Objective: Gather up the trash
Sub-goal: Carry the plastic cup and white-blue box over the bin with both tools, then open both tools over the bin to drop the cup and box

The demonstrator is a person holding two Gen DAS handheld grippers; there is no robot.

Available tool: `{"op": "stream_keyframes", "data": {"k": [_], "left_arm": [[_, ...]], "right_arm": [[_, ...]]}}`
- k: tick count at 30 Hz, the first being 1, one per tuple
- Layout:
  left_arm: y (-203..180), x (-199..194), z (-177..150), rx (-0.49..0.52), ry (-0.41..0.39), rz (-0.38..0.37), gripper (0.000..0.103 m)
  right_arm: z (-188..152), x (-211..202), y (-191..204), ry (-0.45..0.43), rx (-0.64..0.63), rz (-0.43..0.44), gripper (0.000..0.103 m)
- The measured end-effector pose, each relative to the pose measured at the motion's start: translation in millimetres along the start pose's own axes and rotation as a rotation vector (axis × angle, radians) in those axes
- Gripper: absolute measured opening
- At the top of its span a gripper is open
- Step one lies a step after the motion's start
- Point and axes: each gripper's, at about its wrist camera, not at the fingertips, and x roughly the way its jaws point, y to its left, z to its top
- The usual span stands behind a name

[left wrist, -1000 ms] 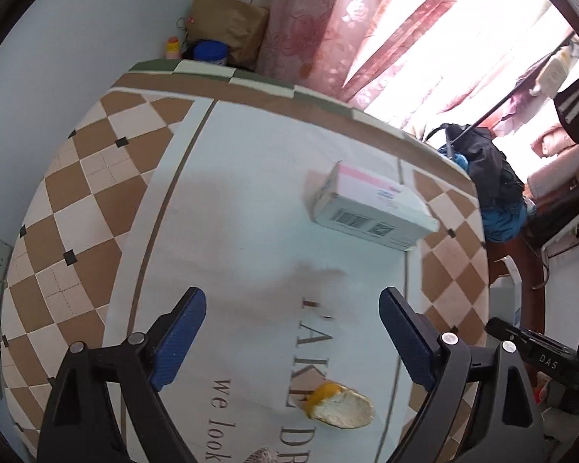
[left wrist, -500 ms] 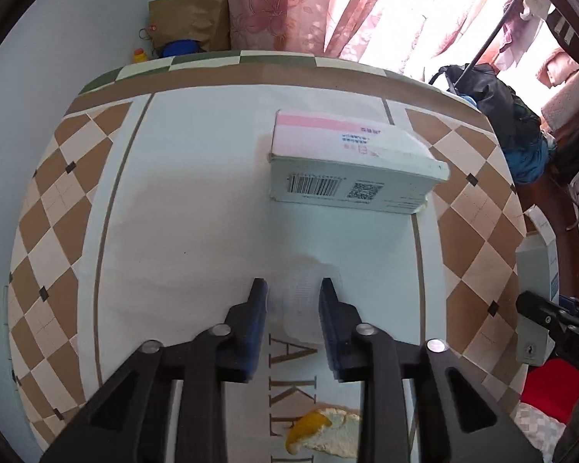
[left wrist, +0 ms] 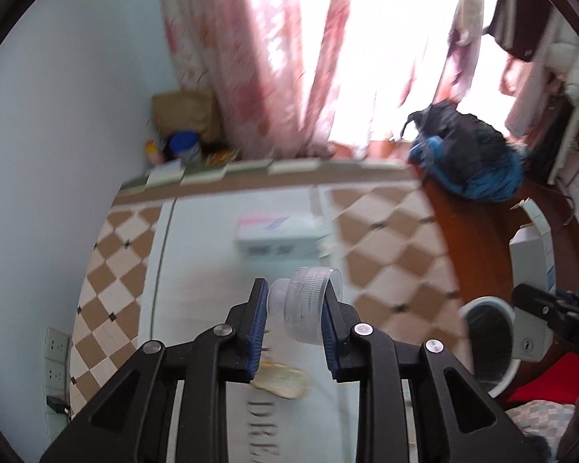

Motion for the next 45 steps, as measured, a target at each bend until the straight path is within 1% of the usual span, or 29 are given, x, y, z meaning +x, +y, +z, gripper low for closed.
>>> {"op": "stream_keyframes", "data": {"k": [3, 7, 10, 12, 14, 16, 19, 22, 24, 26, 27, 31, 33, 34, 35, 36, 37, 38, 39, 40, 41, 42, 45], "left_arm": [[-37.6, -30.4, 6.6, 0.043, -0.045, -0.054, 0.022], [-103.8, -58.9, 8.8, 0.106, -0.083, -0.151, 0.022], [-159.7, -58.7, 6.2, 0.173, -0.081, -0.207, 0.022], [-190.7, -52.3, 0.3, 0.202, -0.055, -0.245, 0.022], [-227.9, -39.9, -7.7, 0.240, -0.021, -0.278, 0.022], [-257.2, -28.2, -15.3, 0.271, 0.021, -0.298, 0.022], [-293.3, -0.4, -28.7, 0.303, 0.097, -0.327, 0.022], [-319.1, 38.5, -39.4, 0.309, 0.200, -0.353, 0.022], [-328.2, 55.1, -47.8, 0.305, 0.259, -0.364, 0.022], [-337.0, 73.9, -53.7, 0.309, 0.315, -0.369, 0.022], [-340.6, 86.4, -55.5, 0.311, 0.358, -0.378, 0.022], [-348.2, 110.1, -61.7, 0.306, 0.421, -0.355, 0.024], [-349.5, 116.3, -64.7, 0.299, 0.441, -0.338, 0.028], [-347.1, 119.1, -65.2, 0.291, 0.447, -0.329, 0.039], [-345.7, 120.7, -67.3, 0.283, 0.446, -0.320, 0.058], [-343.5, 120.8, -65.4, 0.272, 0.443, -0.314, 0.067], [-340.1, 120.0, -64.2, 0.261, 0.437, -0.305, 0.073], [-336.7, 119.6, -63.7, 0.256, 0.432, -0.296, 0.074], [-334.3, 119.7, -64.5, 0.256, 0.429, -0.282, 0.077], [-331.4, 119.0, -64.9, 0.258, 0.426, -0.262, 0.091], [-327.9, 117.4, -65.1, 0.260, 0.418, -0.242, 0.102], [-323.5, 116.2, -64.9, 0.262, 0.407, -0.224, 0.103], [-316.7, 114.5, -66.7, 0.275, 0.391, -0.178, 0.103]], "right_arm": [[-12.2, -44.4, -28.8, -0.059, 0.055, 0.010, 0.041], [-31.5, -96.1, -76.0, -0.127, 0.126, -0.008, 0.041], [-46.8, -122.9, -114.4, -0.157, 0.176, -0.050, 0.041], [-59.8, -130.1, -145.2, -0.157, 0.225, -0.083, 0.041], [-71.4, -129.9, -173.9, -0.145, 0.283, -0.095, 0.041], [-85.0, -124.1, -209.7, -0.119, 0.341, -0.117, 0.041], [-102.3, -102.7, -257.2, -0.058, 0.424, -0.122, 0.041], [-115.0, -74.2, -296.5, 0.007, 0.487, -0.095, 0.041], [-122.3, -52.8, -314.0, 0.049, 0.514, -0.079, 0.041], [-125.4, -32.8, -322.5, 0.088, 0.519, -0.063, 0.041], [-127.0, -20.3, -327.0, 0.108, 0.525, -0.059, 0.041], [-120.7, 20.4, -338.4, 0.167, 0.512, -0.054, 0.041], [-118.2, 39.2, -345.1, 0.198, 0.511, -0.063, 0.042], [-116.3, 48.3, -347.4, 0.216, 0.517, -0.056, 0.048], [-115.1, 56.4, -350.2, 0.236, 0.526, -0.052, 0.055], [-114.6, 64.5, -353.3, 0.258, 0.541, -0.056, 0.074], [-115.1, 67.8, -355.3, 0.260, 0.549, -0.055, 0.081], [-116.1, 69.1, -356.6, 0.256, 0.553, -0.059, 0.081], [-117.0, 69.1, -356.8, 0.254, 0.554, -0.068, 0.083], [-118.1, 67.7, -355.0, 0.257, 0.554, -0.074, 0.091], [-119.7, 66.8, -354.9, 0.261, 0.554, -0.081, 0.095], [-121.7, 64.4, -353.7, 0.264, 0.551, -0.096, 0.103], [-125.7, 55.2, -349.1, 0.283, 0.505, -0.165, 0.103]]}}
